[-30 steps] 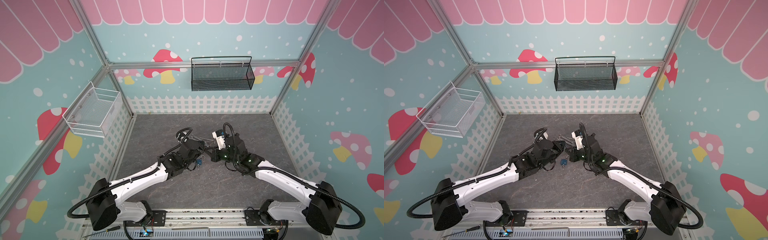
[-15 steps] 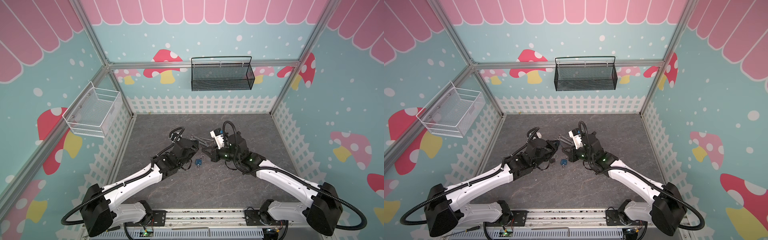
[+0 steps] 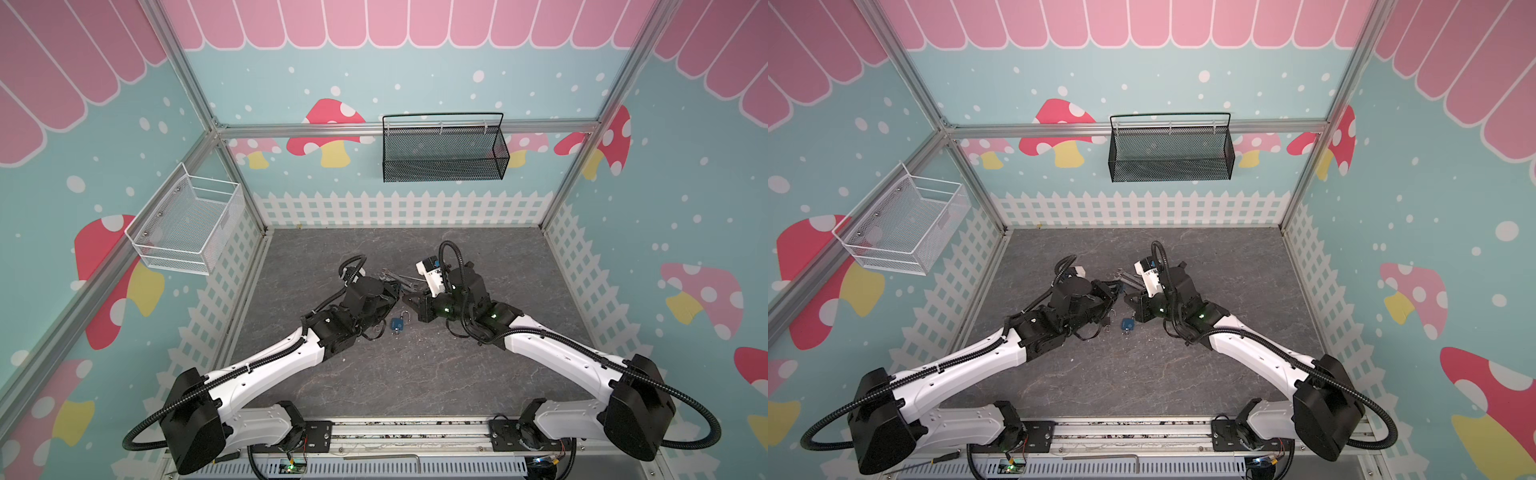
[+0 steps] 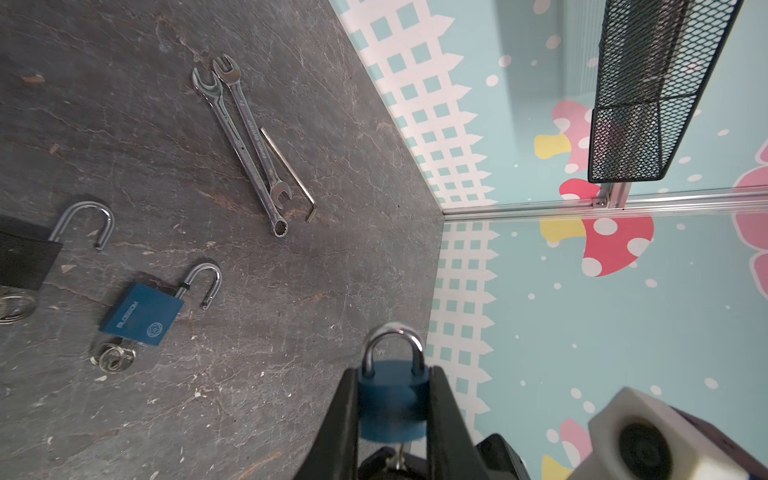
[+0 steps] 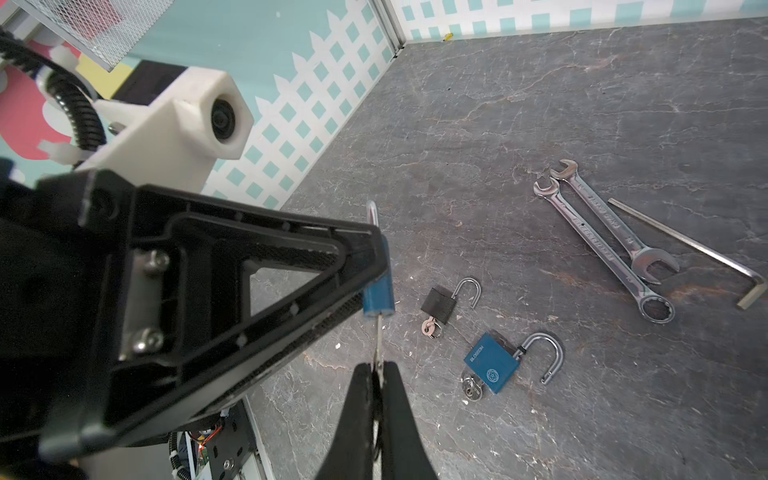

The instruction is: Unlock with the key

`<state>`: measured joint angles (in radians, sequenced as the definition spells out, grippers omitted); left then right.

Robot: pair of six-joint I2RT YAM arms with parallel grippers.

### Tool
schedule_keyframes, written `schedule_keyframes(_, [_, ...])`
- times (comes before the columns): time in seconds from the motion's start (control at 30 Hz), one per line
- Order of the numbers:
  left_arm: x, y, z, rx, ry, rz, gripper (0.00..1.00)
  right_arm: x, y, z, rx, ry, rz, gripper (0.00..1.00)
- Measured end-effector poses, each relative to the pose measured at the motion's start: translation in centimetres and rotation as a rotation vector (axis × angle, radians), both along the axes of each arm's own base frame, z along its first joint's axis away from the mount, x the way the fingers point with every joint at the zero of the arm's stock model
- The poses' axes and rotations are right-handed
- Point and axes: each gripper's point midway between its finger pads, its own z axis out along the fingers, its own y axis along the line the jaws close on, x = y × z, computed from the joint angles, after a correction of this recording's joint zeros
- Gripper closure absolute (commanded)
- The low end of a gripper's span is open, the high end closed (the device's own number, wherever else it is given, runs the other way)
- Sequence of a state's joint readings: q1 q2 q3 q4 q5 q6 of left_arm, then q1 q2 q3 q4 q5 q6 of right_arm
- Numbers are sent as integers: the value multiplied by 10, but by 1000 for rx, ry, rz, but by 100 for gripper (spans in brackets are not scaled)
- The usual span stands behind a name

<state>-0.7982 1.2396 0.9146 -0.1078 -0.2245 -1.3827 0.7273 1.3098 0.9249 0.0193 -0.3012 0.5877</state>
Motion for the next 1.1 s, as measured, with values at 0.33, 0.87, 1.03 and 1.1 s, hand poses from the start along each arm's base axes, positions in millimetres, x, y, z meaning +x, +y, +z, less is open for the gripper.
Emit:
schedule_keyframes(0.33, [0,-1,1,-12,0,-4,100,1,-1,0,-6,-9,-6,100])
schedule_keyframes(0.87, [1,0,1,-16,3,-5,100,3,3,1,6,16,-10,100])
schedule_keyframes(1.03, [2,0,2,-16,0,-5,100,5,2,2,-20,15,-22,100])
schedule_keyframes(1.1, [1,-1,2,-6,-3,-9,100,5,1,3,-18,25,-16,100])
